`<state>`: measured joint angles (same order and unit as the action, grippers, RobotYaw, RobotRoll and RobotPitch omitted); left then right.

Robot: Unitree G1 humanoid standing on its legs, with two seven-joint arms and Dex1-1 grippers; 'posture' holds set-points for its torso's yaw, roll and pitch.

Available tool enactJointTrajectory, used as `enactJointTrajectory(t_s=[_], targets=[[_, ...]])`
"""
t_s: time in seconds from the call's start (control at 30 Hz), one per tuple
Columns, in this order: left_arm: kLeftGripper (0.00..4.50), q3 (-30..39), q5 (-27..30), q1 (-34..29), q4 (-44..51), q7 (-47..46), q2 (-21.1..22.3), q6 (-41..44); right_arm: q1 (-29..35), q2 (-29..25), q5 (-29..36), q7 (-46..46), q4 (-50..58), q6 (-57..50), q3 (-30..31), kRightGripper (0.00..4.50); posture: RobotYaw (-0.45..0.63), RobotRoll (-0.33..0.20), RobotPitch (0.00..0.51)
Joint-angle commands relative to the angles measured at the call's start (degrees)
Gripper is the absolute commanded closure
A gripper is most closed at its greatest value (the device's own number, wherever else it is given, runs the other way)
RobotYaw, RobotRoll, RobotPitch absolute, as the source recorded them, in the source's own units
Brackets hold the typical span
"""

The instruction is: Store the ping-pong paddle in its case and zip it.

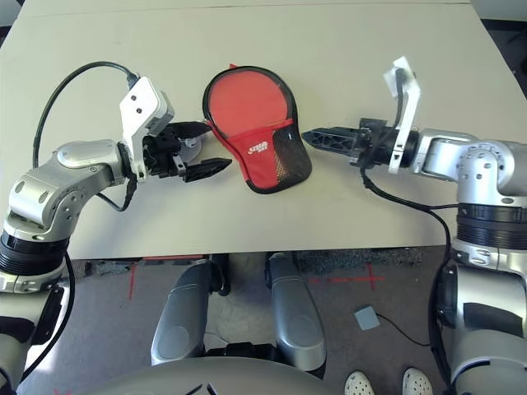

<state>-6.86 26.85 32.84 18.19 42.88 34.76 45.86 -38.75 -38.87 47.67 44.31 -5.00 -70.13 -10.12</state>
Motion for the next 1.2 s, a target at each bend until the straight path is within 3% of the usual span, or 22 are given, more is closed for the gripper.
enactJointTrajectory(t_s=[0.03, 0.17, 0.23, 0.3, 0.57, 0.63, 0.9, 1.2], targets=[[0.00, 0.7, 0.0, -1.5, 1.7, 0.3, 0.9, 0.0, -0.2, 1.3, -1.8, -1.7, -1.5, -1.5, 2.2, 0.03, -0.03, 0.000, 0.307], [0.00, 1.8, 0.0, -0.7, 1.5, 0.3, 1.7, 0.0, -0.4, 3.2, -3.2, -2.9, -2.7, -2.4, 3.6, 0.03, -0.03, 0.000, 0.309], [0.00, 2.5, 0.1, -0.1, 1.2, 0.3, 2.0, 0.2, -0.5, 4.1, -3.6, -3.5, -2.9, -3.3, 4.1, 0.39, -0.02, 0.000, 0.309], [0.00, 2.8, 0.1, 0.3, 1.1, 0.4, 2.4, 0.4, -0.4, 5.0, -4.1, -3.9, -3.0, -4.1, 4.6, 0.91, -0.02, 0.000, 0.309], [0.00, 2.6, 0.2, 1.2, 1.1, 0.0, 1.9, 0.6, -1.1, 7.9, -5.6, -5.3, -3.8, -5.8, 5.0, 4.01, -0.02, 0.000, 0.301], [0.00, 2.8, 0.3, 1.3, 1.1, 0.0, 2.0, 0.6, -1.1, 7.7, -5.8, -5.5, -3.9, -6.3, 4.6, 4.46, -0.02, 0.000, 0.300], [0.00, 3.6, 0.0, 1.6, 1.1, -0.3, 2.5, 0.4, 0.4, 3.0, -3.7, -4.9, -0.9, -10.8, 0.4, 4.46, -0.02, 0.000, 0.295], [0.00, 4.1, -0.2, 2.1, 0.5, 0.0, 2.6, -0.1, 7.7, -3.3, 1.5, -4.4, 9.0, -19.1, -6.9, 4.46, -0.04, 0.000, 0.295]])
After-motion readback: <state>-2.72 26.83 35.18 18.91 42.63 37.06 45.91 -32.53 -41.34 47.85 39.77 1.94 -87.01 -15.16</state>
